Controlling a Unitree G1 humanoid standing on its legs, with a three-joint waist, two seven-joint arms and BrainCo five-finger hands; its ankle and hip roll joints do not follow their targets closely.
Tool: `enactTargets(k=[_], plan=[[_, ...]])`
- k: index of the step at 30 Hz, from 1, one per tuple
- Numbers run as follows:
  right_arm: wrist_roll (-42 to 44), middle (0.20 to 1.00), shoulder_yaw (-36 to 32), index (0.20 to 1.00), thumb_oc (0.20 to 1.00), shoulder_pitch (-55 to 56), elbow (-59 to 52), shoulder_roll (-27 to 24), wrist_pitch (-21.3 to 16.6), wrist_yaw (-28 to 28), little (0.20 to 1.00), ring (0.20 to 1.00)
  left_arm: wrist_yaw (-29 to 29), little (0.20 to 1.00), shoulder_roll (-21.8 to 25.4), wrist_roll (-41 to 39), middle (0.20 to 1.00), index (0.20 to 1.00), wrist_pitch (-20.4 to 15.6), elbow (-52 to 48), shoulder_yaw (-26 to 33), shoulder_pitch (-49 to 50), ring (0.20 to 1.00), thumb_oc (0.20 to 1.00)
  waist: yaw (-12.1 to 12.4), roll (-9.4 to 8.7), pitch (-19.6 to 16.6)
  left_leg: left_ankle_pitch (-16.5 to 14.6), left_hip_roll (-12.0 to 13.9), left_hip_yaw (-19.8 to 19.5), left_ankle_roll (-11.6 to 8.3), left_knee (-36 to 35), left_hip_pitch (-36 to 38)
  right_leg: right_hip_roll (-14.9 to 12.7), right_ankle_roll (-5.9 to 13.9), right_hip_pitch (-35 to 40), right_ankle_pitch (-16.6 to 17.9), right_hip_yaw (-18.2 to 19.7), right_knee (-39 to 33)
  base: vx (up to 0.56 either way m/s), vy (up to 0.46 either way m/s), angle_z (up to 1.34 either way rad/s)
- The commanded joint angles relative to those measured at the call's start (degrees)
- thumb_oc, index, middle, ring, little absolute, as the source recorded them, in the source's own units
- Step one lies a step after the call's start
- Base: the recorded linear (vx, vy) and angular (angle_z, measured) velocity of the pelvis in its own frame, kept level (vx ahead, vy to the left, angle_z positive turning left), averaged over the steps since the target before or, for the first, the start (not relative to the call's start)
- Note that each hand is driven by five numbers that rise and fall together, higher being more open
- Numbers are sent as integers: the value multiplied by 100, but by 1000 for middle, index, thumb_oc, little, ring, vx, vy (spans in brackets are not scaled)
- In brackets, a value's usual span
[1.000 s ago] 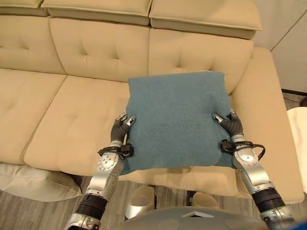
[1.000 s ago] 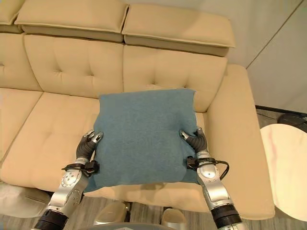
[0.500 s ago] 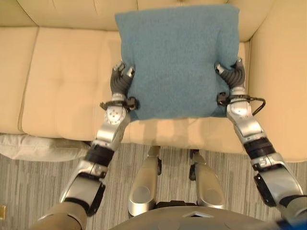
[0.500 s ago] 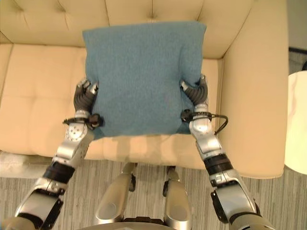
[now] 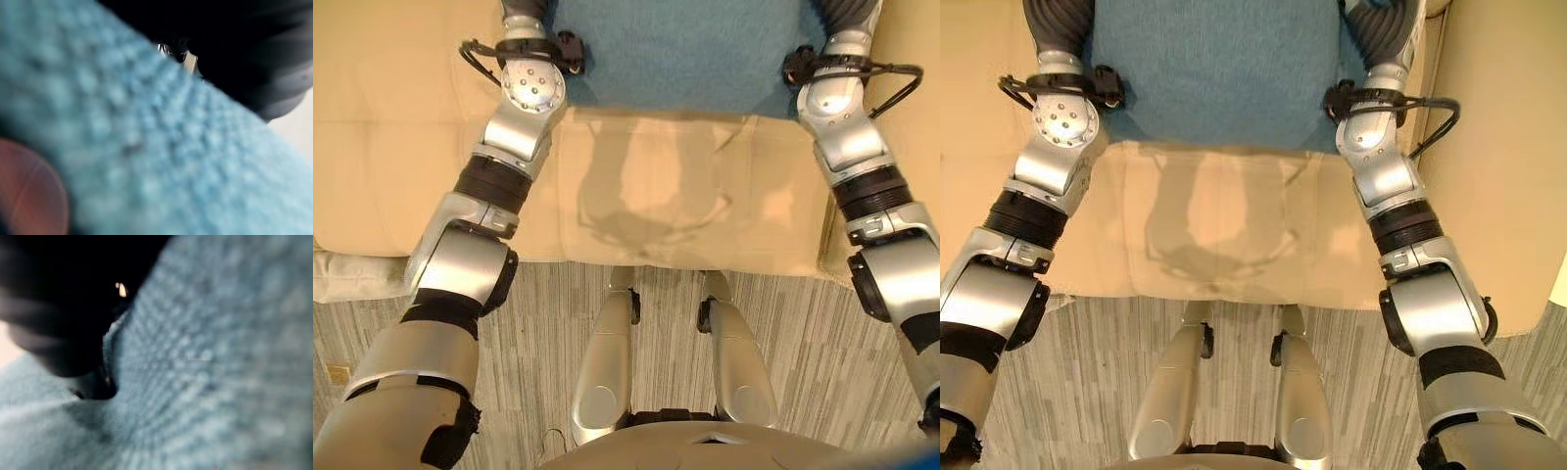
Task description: Pick up all the scattered cushions and arrange them neatly on the sofa.
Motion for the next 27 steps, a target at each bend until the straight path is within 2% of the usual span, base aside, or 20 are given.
enactTargets(k=[1,5,7,8,9,10,11,12,16,21,24,27], plan=[[-971,200,382,200,200,-192,-347,236,-454,-497,200,200,324,200,-307,799,200,200,-797,-273,-316,-222,200,200,-8,-282,-1298,-728,50,114,-399,19,61,-135,342,-380,-47,-87,20,48,-13,-3],[-794,200,791,200,200,-923,499,178,-319,-683,200,200,347,200,-380,611,200,200,-699,664,-713,-967,200,200,-13,-305,-1410,-680,70,43,-408,19,-240,-125,388,-684,0,-95,20,14,-14,1],[-521,200,1022,200,200,-1269,990,116,-238,-567,200,200,173,200,-398,457,200,200,-630,1140,-953,-1368,200,200,-13,-323,-1421,-641,75,-2,-419,19,-394,-99,405,-841,38,-91,20,9,-37,4],[-325,200,1172,200,200,-1407,1289,102,-272,-422,200,200,72,485,-436,332,485,485,-618,1418,-1072,-1562,485,485,-6,-335,-1417,-618,77,-19,-418,19,-442,-89,406,-891,53,-91,20,-13,-42,1],[-77,379,1350,379,379,-1573,1611,99,-271,-235,379,379,-5,1000,-413,258,1000,1000,-602,1598,-1151,-1722,1000,1000,-2,-351,-1403,-597,75,-43,-422,19,-488,-74,411,-931,67,-96,20,-16,-35,-1],[192,671,1511,671,671,-1690,1859,61,-229,-41,671,671,-159,1000,-412,89,1000,1000,-576,1776,-1259,-1845,1000,1000,1,-360,-1401,-568,78,-59,-427,19,-548,-65,412,-973,78,-109,20,-15,-29,-7],[422,1000,1655,1000,1000,-1767,2084,56,-190,172,1000,1000,-261,1000,-442,-56,1000,1000,-564,1941,-1334,-1963,1000,1000,4,-358,-1384,-549,88,-63,-431,19,-586,-60,411,-1022,90,-106,20,-16,-45,-7],[838,1000,1831,1000,1000,-1858,2451,70,-69,511,1000,1000,-514,1000,-525,-394,1000,1000,-511,2205,-1440,-2075,1000,1000,-8,-364,-1341,-505,98,-82,-441,19,-652,-38,407,-1088,112,-143,20,-12,-28,-12],[1148,1000,1855,1000,1000,-1757,2596,162,-56,734,1000,1000,-715,1000,-584,-460,1000,1000,-372,2384,-1454,-1867,1000,1000,4,-370,-1315,-480,104,-100,-450,19,-684,-15,400,-1134,128,-144,20,-6,-12,-3],[1228,1000,1902,1000,1000,-1602,2768,147,5,920,1000,1000,-920,1000,-741,-881,1000,1000,-363,2597,-1187,-1383,1000,1000,26,-384,-1335,-449,99,-116,-465,19,-728,-10,393,-1205,141,-161,20,-9,-8,7],[1282,1000,1851,1000,1000,-1499,2703,43,-1,951,1000,1000,-948,1000,-661,-988,1000,1000,-374,2524,-1057,-1209,1000,1000,36,-383,-1339,-442,101,-113,-473,19,-713,-4,391,-1191,127,-173,20,-2,-3,1],[1341,1000,1730,1000,1000,-1288,2560,-193,-23,1008,1000,1000,-1011,1000,-344,-1003,1000,1000,-396,2391,-915,-965,1000,1000,46,-398,-1352,-453,109,-126,-490,19,-632,-8,393,-1126,117,-206,20,2,-7,-2]])
